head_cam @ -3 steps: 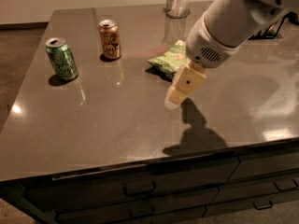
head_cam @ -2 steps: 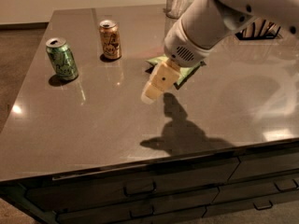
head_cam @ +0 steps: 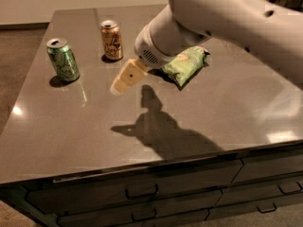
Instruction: Pick green can
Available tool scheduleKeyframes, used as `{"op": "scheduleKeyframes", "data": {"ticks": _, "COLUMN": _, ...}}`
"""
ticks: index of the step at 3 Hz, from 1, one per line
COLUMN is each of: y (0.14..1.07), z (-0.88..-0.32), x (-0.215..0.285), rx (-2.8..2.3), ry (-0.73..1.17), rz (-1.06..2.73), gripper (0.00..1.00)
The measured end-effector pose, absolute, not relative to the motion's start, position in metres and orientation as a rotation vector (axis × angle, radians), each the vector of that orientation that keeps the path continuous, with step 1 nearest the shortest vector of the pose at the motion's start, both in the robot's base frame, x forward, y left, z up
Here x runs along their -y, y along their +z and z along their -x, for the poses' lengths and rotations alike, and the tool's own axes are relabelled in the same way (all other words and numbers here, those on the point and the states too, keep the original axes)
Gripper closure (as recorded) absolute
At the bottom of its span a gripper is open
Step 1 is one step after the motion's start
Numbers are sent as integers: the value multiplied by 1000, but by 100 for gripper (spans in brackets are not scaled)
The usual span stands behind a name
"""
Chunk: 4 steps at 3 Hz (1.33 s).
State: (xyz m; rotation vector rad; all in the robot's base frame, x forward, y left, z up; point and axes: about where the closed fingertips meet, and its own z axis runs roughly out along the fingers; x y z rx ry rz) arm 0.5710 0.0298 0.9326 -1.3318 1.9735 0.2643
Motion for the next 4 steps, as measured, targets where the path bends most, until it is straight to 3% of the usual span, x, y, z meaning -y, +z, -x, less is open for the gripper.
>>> {"op": "scheduleKeyframes", "data": {"ticks": 2, "y": 938, "z": -582, "x": -41, "rx": -1956, "ry": 269, "rz": 1309, "gripper": 0}}
{"op": "scheduleKeyframes", "data": {"ticks": 4, "y": 931, "z": -629, "x": -109, "rx": -1883, "ry": 376, "rz": 1279, "gripper": 0}}
